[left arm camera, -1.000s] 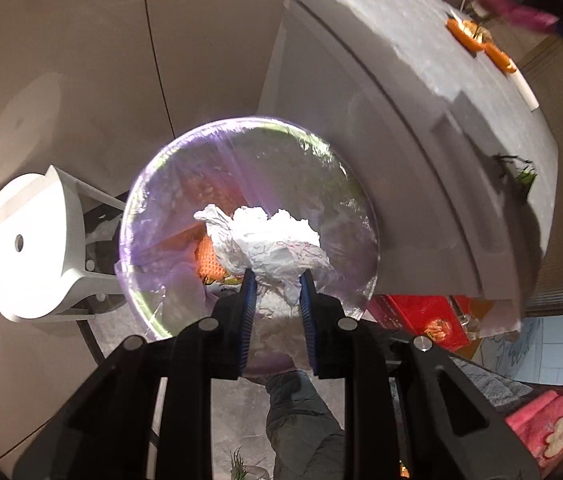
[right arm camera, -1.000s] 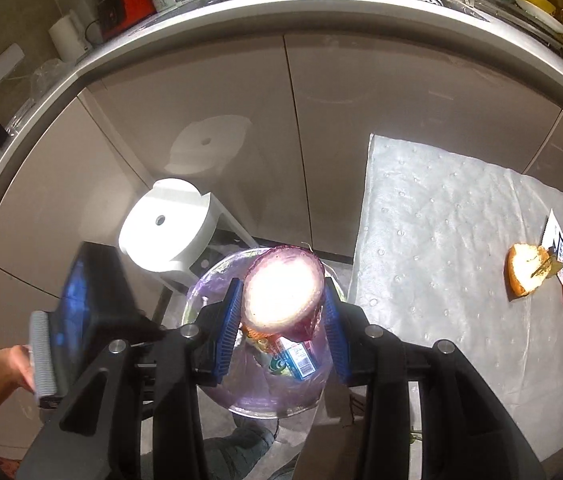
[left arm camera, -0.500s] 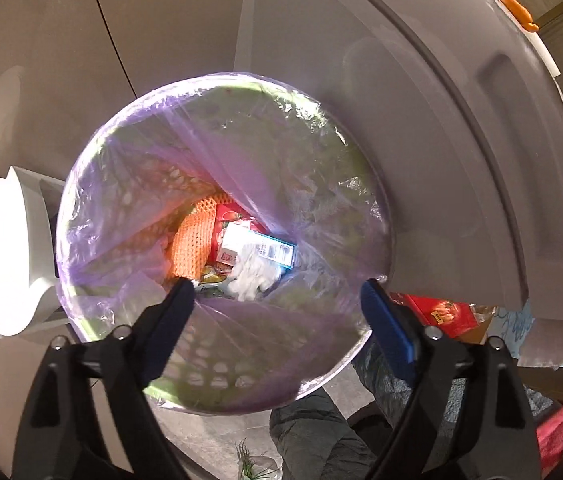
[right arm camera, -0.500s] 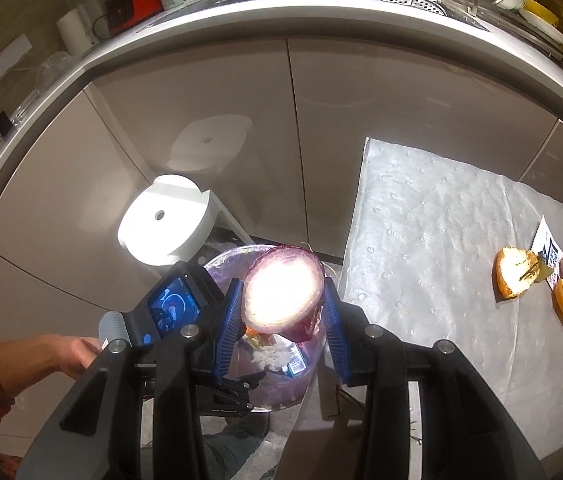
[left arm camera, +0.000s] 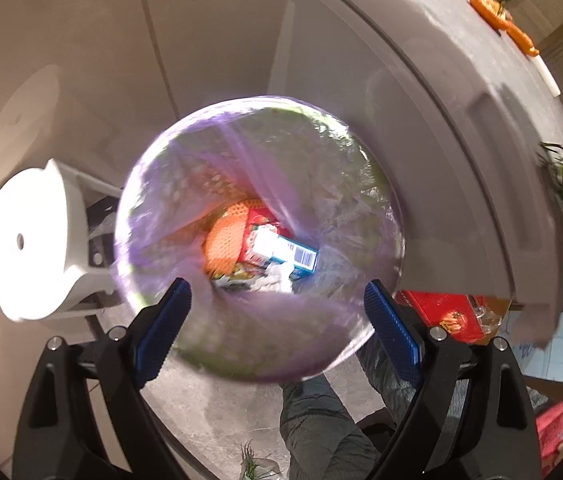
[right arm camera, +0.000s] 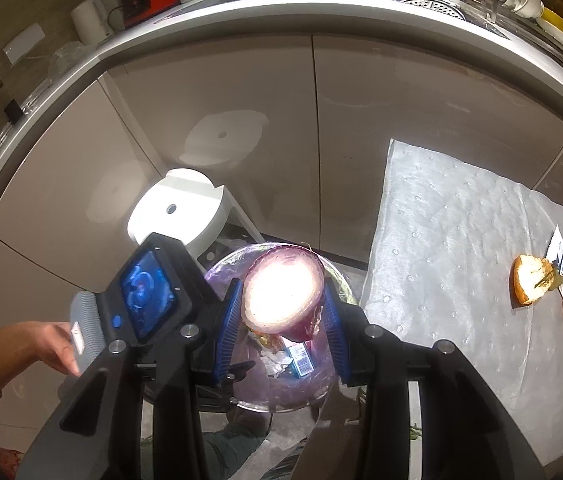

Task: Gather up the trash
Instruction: 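Lower the onion slice into the bin and open the right tool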

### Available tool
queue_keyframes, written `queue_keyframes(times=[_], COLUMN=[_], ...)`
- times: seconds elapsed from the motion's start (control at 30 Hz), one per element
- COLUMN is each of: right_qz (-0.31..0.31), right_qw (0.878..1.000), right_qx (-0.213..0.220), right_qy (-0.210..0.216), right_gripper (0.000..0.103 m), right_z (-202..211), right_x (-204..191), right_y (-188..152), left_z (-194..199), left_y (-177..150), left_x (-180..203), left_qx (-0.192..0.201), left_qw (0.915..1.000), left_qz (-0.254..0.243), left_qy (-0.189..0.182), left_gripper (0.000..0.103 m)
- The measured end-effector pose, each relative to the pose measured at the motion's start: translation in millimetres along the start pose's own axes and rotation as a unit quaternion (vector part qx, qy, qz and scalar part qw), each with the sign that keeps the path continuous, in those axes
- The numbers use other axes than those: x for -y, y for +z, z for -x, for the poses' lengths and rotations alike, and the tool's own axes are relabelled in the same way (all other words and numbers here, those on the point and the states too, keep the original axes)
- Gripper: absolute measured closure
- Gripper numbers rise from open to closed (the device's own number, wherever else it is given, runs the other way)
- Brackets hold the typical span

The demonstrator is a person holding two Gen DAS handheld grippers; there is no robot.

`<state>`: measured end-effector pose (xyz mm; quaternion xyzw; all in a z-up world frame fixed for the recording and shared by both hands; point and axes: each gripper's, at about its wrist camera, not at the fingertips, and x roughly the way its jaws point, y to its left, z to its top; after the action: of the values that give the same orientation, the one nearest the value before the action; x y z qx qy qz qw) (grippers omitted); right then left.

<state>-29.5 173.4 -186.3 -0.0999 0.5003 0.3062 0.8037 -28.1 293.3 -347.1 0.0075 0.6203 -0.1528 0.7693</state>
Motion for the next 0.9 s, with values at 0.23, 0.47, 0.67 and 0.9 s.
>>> queue_keyframes(times=[0.23,0.47,0.67,0.9], right_qz=[0.004,-0.017,-0.033,-0.034], right_qw=[0.998,0.993,0.987,0.981], right_qx=[-0.044,-0.106,-0.156,-0.187], right_qy=[0.041,0.056,0.024,-0.022], right_gripper=[0.064,0.064,0.063,0.020], right_z=[-58,-137,-205,-243], right_x=[-29,-47,-43,-42], right_y=[-12,-31,-50,-66], left_z=[98,153,168,162], left_y=[-53,-72,-75,-78], left_x=[-16,-17,-20,-23], left_qx=[0.058,0.103,0.120,0.120], left_qw=[0.9969,0.9909,0.9874,0.9864], left_qz=[0.038,0.063,0.079,0.090], left_qy=[0.039,0.059,0.066,0.068], left_gripper=[0.018,0.014,0.014,0.014])
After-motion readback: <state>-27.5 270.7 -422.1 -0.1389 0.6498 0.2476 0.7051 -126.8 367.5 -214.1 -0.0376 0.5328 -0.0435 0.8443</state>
